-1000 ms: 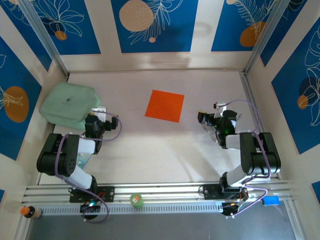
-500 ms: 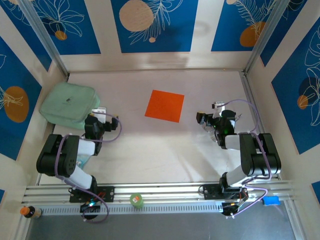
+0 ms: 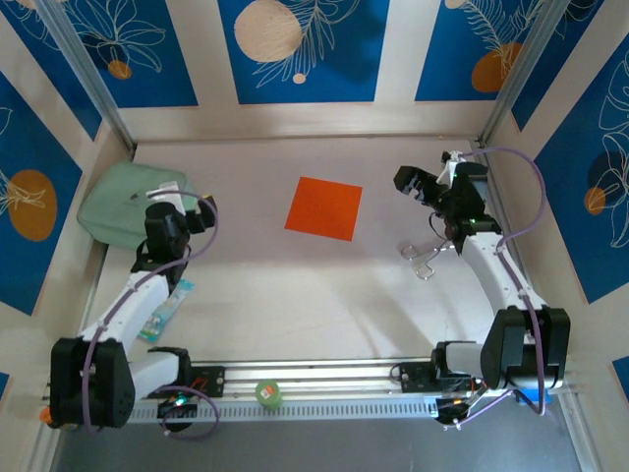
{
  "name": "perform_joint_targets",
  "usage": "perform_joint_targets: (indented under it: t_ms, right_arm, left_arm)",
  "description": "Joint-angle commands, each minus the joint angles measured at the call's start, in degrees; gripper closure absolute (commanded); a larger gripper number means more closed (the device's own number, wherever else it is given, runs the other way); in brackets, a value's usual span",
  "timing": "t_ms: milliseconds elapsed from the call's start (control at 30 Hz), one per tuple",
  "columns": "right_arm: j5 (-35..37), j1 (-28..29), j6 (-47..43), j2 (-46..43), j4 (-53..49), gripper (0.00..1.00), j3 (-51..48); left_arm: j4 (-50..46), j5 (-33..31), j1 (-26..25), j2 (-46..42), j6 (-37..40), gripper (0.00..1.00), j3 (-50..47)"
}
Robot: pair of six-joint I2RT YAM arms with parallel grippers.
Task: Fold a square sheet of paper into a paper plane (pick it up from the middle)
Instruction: Move the square sheet of paper to the center of the table.
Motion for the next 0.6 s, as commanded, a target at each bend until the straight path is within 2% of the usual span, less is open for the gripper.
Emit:
perform_joint_targets:
  t_ms: [0,133,200,300,567]
  right_arm:
    - [-16.23,1.28,11.84,4.96,-2.94,0.01,-0.11]
    - [-12.0,7.41,13.04,12.34,-6.95,0.04,5.06]
    - [-11.64,10.2,12.49,16.28,-7.93,0.06,8.03]
    - [-9.46,13.2,12.61,21.49,-11.04,0.06,12.62]
    - [-11.49,16.27,14.82,33.27,-13.67,0.13,22.09]
  left_arm:
    - [-18.87,2.67,0.47,-2.4,-13.76,0.0,3.23]
    - [-13.69,18.68,0.47,-2.23,-15.85,0.0,0.86]
    - [-12.21,23.38,0.24,-1.56,-19.09,0.0,-0.06]
    - [-11.47,26.86,-1.47,-0.63,-22.11,0.0,-1.25]
    - [-16.04,22.2,-10.69,-2.7,-21.05,0.0,-2.0]
